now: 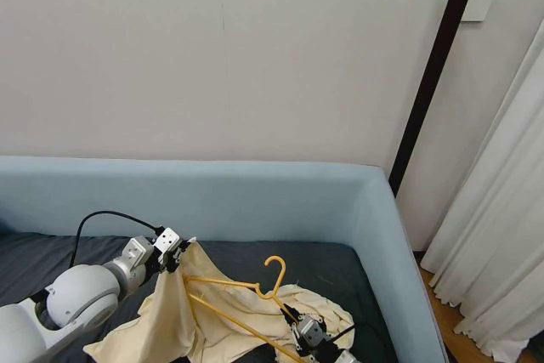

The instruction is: Pick up the clothes from the sofa and hang them on the clothes hanger.

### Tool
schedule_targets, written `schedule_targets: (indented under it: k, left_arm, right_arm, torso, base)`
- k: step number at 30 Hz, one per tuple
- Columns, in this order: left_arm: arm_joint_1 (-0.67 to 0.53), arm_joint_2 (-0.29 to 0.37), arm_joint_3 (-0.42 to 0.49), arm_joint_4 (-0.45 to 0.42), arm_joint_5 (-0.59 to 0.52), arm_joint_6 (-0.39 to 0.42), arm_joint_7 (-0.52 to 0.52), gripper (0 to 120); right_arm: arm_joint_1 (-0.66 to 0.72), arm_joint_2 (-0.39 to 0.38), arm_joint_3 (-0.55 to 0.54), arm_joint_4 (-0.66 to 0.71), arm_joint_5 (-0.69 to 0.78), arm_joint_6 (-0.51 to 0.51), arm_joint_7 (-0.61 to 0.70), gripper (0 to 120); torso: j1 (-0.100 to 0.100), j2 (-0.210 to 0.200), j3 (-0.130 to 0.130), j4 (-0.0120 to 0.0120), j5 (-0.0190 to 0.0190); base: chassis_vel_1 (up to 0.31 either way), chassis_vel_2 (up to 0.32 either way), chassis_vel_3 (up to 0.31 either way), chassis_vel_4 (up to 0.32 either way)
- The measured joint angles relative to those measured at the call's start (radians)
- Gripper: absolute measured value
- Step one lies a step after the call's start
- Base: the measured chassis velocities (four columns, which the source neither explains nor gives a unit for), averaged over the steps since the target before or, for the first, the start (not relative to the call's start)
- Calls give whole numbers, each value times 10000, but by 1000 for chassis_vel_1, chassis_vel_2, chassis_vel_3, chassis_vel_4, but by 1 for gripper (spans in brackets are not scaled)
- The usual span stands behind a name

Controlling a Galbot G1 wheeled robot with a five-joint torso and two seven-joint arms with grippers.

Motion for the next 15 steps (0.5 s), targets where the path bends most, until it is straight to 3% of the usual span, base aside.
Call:
schedule_targets:
  k: [15]
  left_arm:
    - [-17, -98, 346, -616, -122, 270, -40, 0]
  right_arm:
    - [326, 236, -203, -47, 66, -98, 99, 4]
  torso:
    - [0, 0, 0, 1, 0]
  base:
    - [0, 0, 0, 0]
